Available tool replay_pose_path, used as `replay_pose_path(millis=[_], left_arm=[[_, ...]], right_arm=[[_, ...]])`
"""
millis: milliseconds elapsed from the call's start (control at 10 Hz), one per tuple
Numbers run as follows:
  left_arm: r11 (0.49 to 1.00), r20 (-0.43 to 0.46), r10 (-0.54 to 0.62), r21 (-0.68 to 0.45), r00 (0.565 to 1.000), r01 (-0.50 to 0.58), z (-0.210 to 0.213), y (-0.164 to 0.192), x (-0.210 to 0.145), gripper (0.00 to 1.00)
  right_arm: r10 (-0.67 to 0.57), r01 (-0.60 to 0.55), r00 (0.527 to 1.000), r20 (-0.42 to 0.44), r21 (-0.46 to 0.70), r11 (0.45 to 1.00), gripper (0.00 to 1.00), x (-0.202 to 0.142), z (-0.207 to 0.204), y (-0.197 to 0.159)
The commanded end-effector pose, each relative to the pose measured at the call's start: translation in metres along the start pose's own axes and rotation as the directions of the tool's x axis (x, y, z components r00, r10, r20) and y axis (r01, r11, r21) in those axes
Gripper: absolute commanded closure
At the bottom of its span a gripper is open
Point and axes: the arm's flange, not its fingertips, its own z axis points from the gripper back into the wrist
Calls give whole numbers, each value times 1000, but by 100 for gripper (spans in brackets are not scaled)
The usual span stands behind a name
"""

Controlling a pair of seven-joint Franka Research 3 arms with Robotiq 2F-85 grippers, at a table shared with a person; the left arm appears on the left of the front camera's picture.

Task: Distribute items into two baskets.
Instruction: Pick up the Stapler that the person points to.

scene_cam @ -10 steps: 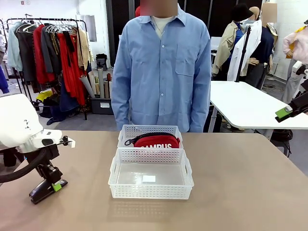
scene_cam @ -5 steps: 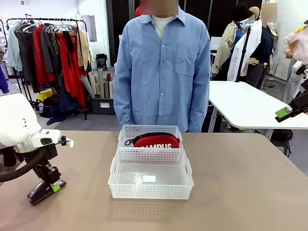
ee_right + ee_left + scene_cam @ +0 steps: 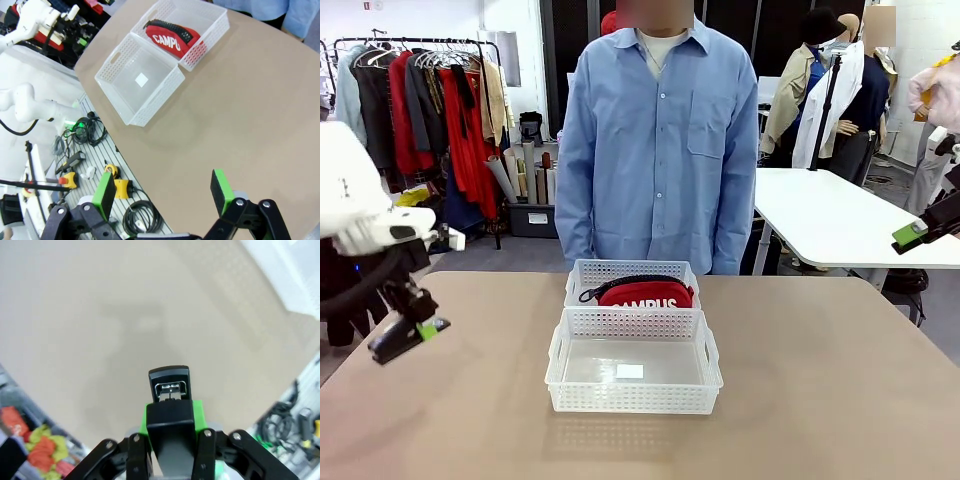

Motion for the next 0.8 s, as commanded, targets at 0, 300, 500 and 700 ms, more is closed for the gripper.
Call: replay_pose_path(millis=[0, 300, 500, 700], left_arm=[[991, -40, -126, 30, 991, 128, 38, 2, 32, 100], [968, -63, -238, 70, 969, 243, 77, -6, 71, 100], [947, -47, -308, 78, 950, 311, 100, -30, 88, 100], [928, -64, -359, 83, 931, 364, 108, -51, 92, 100]], right_arm=[[5, -5, 1000, -6, 4, 1000, 0, 5, 2, 0], [5, -5, 1000, -6, 4, 1000, 0, 5, 2, 0], [5, -5, 1000, -6, 4, 1000, 0, 5, 2, 0], [5, -5, 1000, -6, 4, 1000, 0, 5, 2, 0]])
